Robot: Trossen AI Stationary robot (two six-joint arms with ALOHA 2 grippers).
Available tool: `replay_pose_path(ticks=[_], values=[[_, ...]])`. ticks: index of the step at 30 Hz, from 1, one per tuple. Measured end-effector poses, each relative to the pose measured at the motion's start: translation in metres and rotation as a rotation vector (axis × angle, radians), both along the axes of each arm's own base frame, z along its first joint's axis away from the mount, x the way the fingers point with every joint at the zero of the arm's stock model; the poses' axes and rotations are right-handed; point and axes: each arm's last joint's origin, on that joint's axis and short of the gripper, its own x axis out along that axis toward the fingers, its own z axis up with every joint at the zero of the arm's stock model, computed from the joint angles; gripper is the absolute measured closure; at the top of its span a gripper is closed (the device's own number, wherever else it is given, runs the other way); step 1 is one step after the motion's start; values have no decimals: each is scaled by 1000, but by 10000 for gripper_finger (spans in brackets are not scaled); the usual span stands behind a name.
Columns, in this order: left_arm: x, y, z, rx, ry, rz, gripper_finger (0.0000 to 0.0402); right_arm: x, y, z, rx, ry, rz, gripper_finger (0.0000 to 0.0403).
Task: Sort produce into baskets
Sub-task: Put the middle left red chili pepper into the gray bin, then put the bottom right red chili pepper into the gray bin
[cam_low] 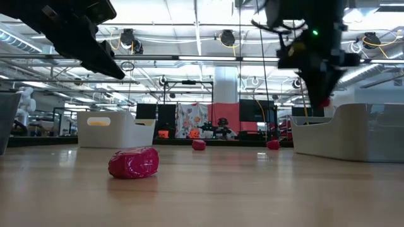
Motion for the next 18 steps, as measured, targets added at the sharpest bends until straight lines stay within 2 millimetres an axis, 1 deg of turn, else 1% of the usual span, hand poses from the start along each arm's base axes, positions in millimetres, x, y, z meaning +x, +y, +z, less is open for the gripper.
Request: replay_pose_path(ticks=[2,4,11,14,18], values=[[1,0,1,-3,-9,1,258,-6,2,-8,7,30,-20,306],[1,-1,2,-10,-26,1,258,-9,4,-11,19,46,-22,283],[4,-1,5,-26,-62,5,258,-13,13,-8,8,87,10,199],[4,-1,5,-27,-66,5,258,-16,15,-3,2,116,-17,181],[4,-1,5,-26,-63,5,258,-8,21,11,43,49,1,175]])
